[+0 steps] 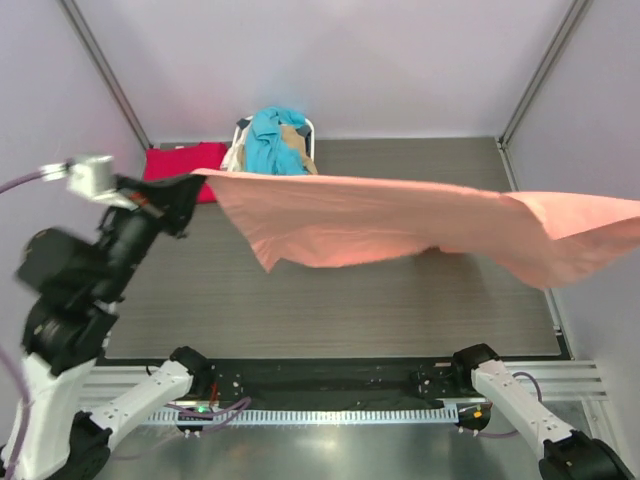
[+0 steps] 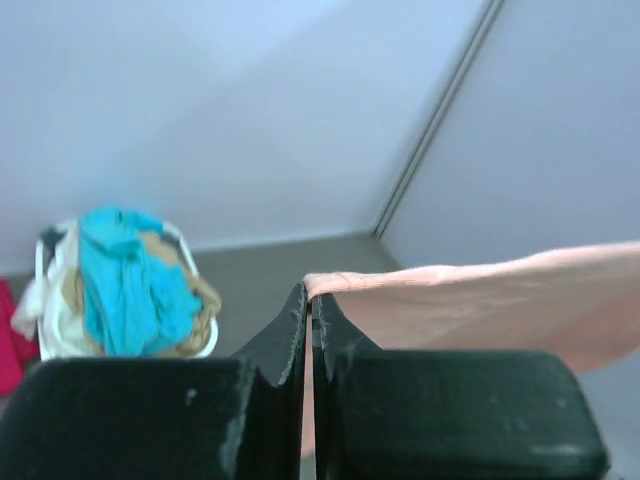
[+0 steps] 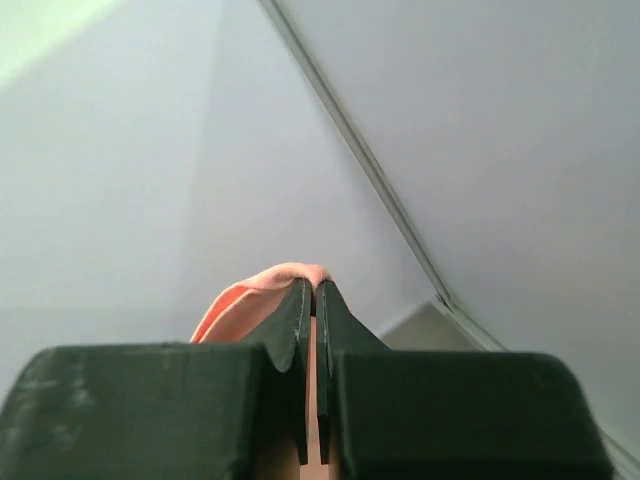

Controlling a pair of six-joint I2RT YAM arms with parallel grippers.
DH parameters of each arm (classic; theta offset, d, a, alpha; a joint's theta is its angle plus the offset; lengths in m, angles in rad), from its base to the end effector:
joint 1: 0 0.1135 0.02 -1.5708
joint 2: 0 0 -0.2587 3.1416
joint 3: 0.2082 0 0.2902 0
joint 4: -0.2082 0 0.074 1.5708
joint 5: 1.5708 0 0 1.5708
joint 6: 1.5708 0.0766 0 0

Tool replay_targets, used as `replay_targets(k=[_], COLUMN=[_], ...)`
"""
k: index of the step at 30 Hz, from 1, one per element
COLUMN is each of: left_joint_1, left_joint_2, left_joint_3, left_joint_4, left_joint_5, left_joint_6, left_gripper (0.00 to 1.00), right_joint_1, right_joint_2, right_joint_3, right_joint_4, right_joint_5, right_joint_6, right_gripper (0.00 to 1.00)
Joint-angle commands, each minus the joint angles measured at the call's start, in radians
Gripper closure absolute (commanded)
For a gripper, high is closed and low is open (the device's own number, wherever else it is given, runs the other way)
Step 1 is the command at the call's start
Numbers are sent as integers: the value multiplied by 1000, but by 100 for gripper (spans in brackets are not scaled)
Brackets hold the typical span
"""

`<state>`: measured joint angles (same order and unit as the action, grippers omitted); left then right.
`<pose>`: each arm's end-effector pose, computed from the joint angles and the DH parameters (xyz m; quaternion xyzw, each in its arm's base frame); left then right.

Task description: Fold and stack the t-shirts

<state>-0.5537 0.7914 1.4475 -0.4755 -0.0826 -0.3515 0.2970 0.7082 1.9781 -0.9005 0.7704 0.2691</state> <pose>0.1517 -0.0864 0.5453 0.0330 0.6398 -0.3118 0.7016 -0.0125 -0.0596 0.6173 0.3026 0.5281 0.0096 0.7934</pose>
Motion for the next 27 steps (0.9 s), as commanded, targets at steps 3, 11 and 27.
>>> replay_targets(k=[3,11,27], left_joint_1=[5,5,339], left_joint_2=[-50,38,524], left_joint_3=[218,404,-116], left_joint_4=[-150,-270,-227], left_joint_5=[41,21,20], left_joint_6=[62,43,-103], left_gripper=[100,100,100], right_joint_1=[-6,2,-171], right_joint_2=[3,154,1078], right_joint_3=[175,304,88], right_joint_4=[58,58,199], right_joint_5=[-80,-112,-95], right_joint_6=[-97,-165,-142], right_gripper=[99,99,99])
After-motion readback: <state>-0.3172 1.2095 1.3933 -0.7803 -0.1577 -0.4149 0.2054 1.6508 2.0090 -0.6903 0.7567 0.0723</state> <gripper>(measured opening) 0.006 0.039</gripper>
